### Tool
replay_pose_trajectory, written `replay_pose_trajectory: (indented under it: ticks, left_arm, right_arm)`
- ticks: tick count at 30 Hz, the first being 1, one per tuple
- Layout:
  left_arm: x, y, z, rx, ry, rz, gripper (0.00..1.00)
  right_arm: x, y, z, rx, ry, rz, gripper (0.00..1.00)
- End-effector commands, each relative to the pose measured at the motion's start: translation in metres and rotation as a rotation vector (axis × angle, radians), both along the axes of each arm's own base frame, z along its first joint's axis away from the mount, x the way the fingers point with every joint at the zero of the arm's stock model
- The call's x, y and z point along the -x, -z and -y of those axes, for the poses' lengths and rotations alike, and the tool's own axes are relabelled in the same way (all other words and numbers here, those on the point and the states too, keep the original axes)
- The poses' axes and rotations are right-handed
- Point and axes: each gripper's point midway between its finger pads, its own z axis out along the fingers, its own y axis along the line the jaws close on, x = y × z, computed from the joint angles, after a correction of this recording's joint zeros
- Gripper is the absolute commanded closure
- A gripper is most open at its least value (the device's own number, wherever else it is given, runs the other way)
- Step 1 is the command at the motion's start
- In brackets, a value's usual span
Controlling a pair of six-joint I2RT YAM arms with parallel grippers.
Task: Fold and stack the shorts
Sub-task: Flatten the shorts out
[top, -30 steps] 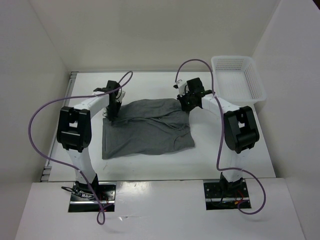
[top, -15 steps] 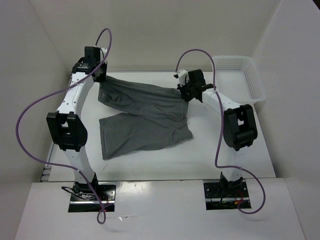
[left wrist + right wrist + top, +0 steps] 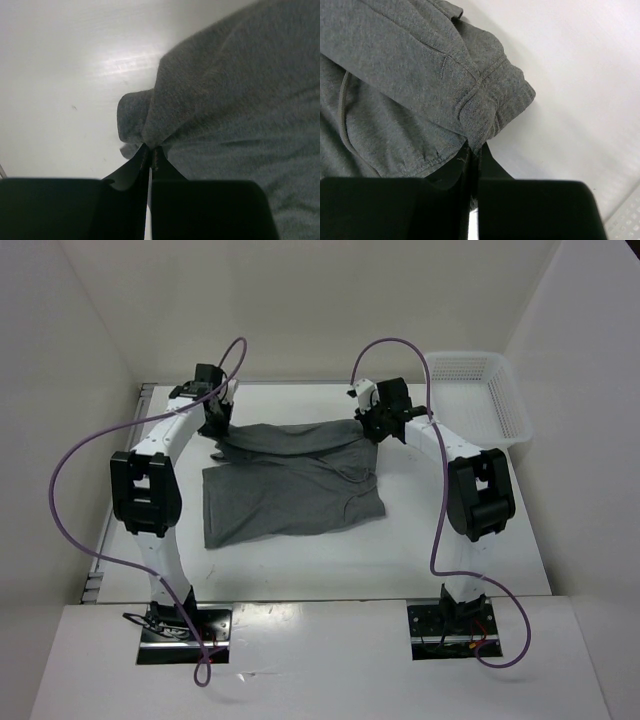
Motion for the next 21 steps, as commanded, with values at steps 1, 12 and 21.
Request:
replay_pose_trajectory:
  ticks: [1,12,21]
  left_arm:
    - [-0.050,-0.049,-0.009,0.036,-0.014,0.193,1.00]
    - [-0.130,-0.032,-0.022,0.073,-0.028,0.217,0.35]
    - [-0.061,-0.056,-0.001,0.223,0.054,0.154,0.30]
  right_arm:
    - [-0.010,-0.009,0.000,0.005,-0.003,0.034,1.00]
    - [-0.061,0.012,0.018,0.049,0.219,0.089,0.37]
    - [-0.048,-0.033,0.027,0.041,0.239,0.155,0.22]
